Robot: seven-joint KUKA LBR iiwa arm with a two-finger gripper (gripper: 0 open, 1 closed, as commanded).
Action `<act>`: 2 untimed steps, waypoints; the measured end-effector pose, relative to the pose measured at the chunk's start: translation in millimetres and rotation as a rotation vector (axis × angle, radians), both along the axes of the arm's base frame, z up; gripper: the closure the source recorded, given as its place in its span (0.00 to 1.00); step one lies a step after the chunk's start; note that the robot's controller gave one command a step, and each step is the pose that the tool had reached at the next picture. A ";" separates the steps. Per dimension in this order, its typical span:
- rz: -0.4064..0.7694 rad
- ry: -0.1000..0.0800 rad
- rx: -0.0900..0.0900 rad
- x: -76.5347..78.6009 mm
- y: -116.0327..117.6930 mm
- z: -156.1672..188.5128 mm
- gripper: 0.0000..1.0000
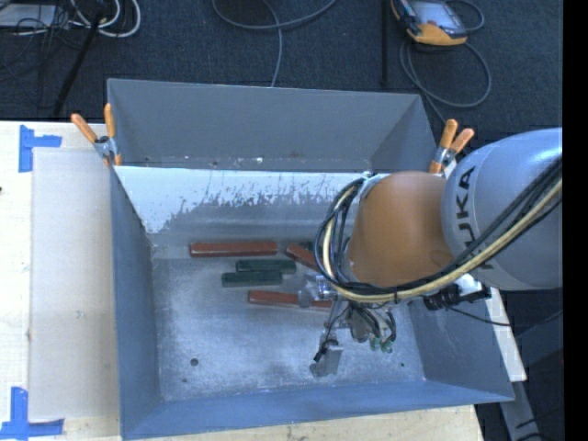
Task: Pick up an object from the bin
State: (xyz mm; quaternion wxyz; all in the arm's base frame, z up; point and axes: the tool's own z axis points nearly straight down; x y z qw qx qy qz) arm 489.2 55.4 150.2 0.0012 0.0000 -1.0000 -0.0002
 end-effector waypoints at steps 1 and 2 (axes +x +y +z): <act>-0.064 -0.010 0.001 79.7 -4.3 -69.4 0.00; -0.085 0.001 0.000 83.8 -3.4 -41.4 0.00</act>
Offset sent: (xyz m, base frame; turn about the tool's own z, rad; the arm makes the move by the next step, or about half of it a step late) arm 0.0792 -0.0023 -0.0066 0.0959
